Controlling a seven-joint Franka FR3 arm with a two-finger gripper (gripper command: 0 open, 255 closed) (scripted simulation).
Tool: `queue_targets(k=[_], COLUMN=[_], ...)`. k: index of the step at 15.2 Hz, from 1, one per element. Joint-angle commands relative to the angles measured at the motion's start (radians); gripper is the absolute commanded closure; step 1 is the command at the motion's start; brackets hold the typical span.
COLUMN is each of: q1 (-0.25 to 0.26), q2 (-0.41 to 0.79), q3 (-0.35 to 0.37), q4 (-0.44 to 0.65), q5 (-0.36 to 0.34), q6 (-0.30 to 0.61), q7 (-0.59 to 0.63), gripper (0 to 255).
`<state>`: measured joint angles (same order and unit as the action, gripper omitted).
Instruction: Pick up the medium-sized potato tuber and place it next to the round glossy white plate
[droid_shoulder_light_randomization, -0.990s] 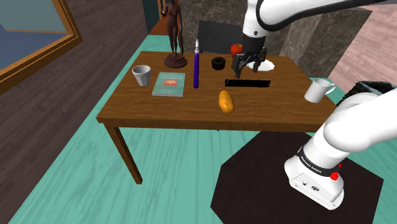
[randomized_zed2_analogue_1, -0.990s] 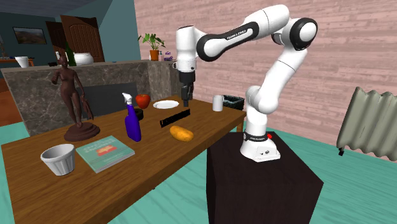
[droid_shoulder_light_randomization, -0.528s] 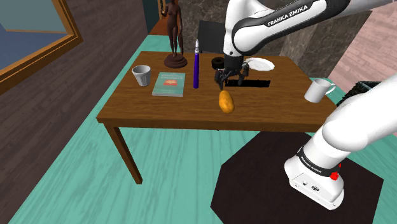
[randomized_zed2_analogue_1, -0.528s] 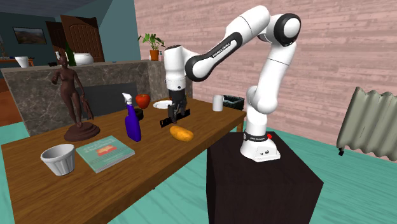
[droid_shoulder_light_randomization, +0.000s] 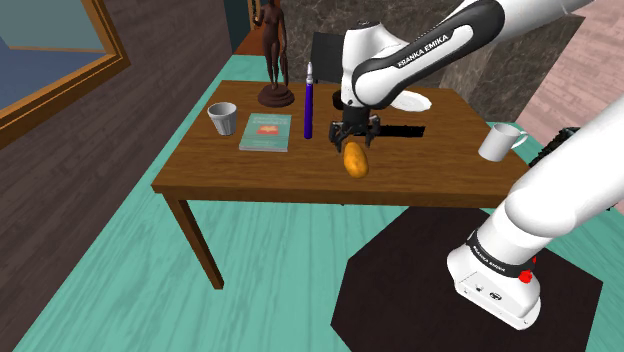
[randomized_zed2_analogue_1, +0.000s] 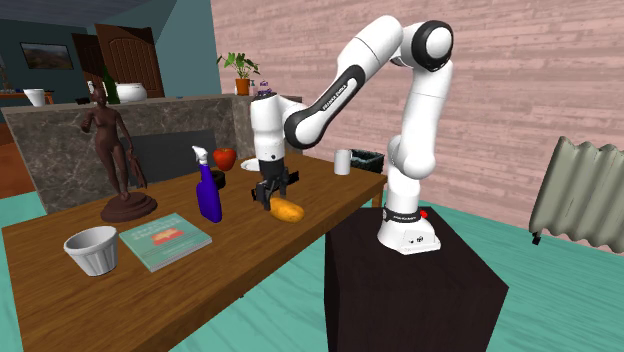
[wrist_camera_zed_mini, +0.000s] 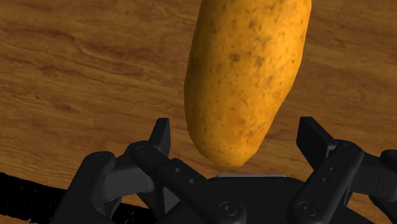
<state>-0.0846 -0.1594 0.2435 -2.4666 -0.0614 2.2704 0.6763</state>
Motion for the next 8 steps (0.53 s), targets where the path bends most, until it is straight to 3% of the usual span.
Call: queue_targets(k=[1,8], q1=[-0.003,-0.004], q2=[0.018,0.023], q3=[0.000,0.000], q4=[-0.014,-0.018], q5=[-0.008,-0.010], q6=[0.032,0.040], q7=[0.004,0.006], gripper=[0,0])
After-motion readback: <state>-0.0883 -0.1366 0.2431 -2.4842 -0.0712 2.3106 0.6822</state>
